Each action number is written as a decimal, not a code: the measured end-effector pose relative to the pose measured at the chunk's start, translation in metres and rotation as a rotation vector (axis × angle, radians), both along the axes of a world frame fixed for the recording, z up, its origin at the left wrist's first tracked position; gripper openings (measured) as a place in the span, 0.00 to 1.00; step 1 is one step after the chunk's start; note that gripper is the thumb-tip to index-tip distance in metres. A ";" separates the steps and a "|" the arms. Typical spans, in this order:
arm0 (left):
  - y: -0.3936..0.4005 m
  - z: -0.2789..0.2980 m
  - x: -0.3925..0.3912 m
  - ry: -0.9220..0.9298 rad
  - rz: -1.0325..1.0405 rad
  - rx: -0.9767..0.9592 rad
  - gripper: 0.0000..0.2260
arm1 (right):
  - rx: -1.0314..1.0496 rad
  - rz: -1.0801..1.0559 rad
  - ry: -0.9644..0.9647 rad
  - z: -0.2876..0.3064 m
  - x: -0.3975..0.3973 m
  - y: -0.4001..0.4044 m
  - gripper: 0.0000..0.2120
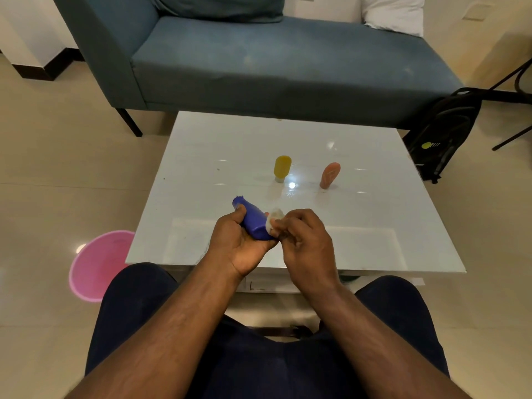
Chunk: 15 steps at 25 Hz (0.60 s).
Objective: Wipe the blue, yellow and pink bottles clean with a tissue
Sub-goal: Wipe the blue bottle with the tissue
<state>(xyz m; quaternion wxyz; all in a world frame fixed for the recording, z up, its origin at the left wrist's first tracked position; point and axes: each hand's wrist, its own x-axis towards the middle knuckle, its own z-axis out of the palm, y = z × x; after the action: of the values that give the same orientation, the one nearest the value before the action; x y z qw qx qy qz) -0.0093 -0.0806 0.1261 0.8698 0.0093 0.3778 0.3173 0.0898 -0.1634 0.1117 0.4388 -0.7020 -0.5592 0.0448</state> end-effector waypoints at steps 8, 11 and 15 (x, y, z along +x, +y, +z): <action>0.003 0.004 0.000 -0.037 -0.021 -0.010 0.15 | 0.053 0.115 -0.204 0.008 0.000 0.003 0.10; 0.002 0.007 -0.001 -0.038 -0.012 0.012 0.16 | 0.033 0.018 -0.021 0.004 0.003 -0.002 0.09; -0.002 0.005 0.003 -0.005 -0.005 -0.012 0.16 | 0.070 0.049 -0.133 0.010 -0.014 -0.002 0.08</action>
<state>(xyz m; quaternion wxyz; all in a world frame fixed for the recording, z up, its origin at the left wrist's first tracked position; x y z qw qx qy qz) -0.0060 -0.0825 0.1314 0.8716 0.0040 0.3774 0.3129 0.0761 -0.1650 0.1214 0.4235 -0.6737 -0.6055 -0.0106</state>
